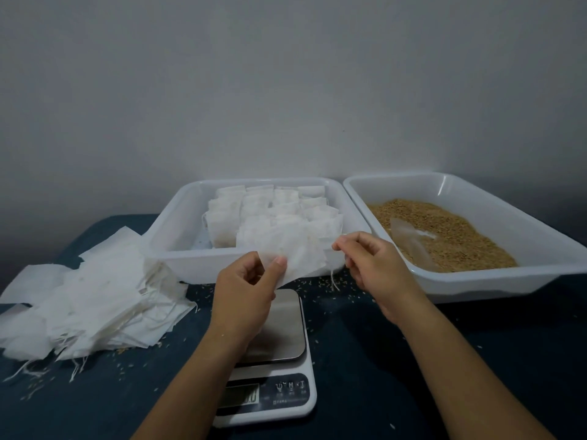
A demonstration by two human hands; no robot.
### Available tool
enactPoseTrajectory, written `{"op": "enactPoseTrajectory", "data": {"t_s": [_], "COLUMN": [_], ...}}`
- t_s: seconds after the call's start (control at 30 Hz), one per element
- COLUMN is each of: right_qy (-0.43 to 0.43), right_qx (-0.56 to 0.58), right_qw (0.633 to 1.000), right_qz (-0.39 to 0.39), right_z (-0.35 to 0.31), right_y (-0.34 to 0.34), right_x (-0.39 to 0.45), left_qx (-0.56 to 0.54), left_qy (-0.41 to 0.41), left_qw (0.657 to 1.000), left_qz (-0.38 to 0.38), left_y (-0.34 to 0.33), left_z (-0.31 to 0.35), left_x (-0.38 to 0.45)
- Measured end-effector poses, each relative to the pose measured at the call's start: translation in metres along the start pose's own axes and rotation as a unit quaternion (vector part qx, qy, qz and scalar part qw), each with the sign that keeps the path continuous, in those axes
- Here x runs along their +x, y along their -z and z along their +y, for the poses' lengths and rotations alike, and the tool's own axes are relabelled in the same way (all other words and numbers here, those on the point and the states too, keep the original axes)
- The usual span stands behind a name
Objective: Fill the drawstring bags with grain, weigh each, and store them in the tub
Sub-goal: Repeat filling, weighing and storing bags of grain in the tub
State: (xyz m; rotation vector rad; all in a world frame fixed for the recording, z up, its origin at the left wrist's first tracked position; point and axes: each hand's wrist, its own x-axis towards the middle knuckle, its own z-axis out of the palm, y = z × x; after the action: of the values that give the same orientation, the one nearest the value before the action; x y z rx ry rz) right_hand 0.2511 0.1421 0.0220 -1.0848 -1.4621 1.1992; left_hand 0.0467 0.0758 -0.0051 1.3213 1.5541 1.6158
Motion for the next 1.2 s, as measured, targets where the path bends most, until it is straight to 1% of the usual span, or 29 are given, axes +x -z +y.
{"op": "enactPoseTrajectory", "data": {"t_s": [0.07,0.23,0.33,0.4,0.47,0.57,0.63,0.8,0.87,0.93,1.03,1.2], "right_qy": [0.015,0.019,-0.014,-0.055,-0.079,-0.066,-0.051,-0.032,-0.031,-0.031,-0.020,-0.017], "right_qx": [-0.038,-0.065,-0.089,-0.052,0.024,0.123,0.153,0.136,0.147,0.157,0.136,0.106], "right_qw": [0.999,0.998,0.996,0.994,0.991,0.984,0.980,0.980,0.977,0.976,0.980,0.984], "right_qz": [-0.002,-0.015,-0.029,-0.077,-0.106,-0.109,-0.117,-0.141,-0.149,-0.148,-0.146,-0.140], "right_z": [0.002,0.004,0.003,0.001,0.000,-0.001,-0.001,0.000,0.000,0.000,-0.001,-0.004], "right_y": [-0.003,-0.007,-0.008,-0.010,-0.012,-0.012,-0.012,-0.013,-0.013,-0.012,-0.014,-0.018], "right_x": [-0.002,-0.004,-0.004,-0.007,-0.008,-0.008,-0.008,-0.009,-0.008,-0.008,-0.010,-0.013], "left_qx": [-0.010,-0.037,-0.098,-0.144,-0.144,-0.098,-0.061,-0.049,-0.050,-0.050,-0.048,-0.041], "left_qy": [0.005,0.015,0.020,0.026,0.025,0.028,0.035,0.046,0.048,0.050,0.053,0.061], "left_qw": [1.000,0.998,0.991,0.982,0.980,0.987,0.992,0.994,0.995,0.995,0.996,0.996], "left_qz": [-0.018,-0.053,-0.089,-0.120,-0.133,-0.121,-0.100,-0.085,-0.077,-0.070,-0.055,-0.058], "left_y": [0.001,0.002,0.003,0.003,0.003,0.003,0.002,0.002,0.002,0.001,0.001,0.001], "left_z": [0.000,-0.002,0.001,0.003,0.003,-0.002,-0.006,-0.008,-0.007,-0.006,-0.006,-0.005], "left_x": [0.000,-0.001,-0.003,-0.004,-0.004,-0.003,-0.002,-0.001,-0.001,-0.002,-0.001,-0.003]}}
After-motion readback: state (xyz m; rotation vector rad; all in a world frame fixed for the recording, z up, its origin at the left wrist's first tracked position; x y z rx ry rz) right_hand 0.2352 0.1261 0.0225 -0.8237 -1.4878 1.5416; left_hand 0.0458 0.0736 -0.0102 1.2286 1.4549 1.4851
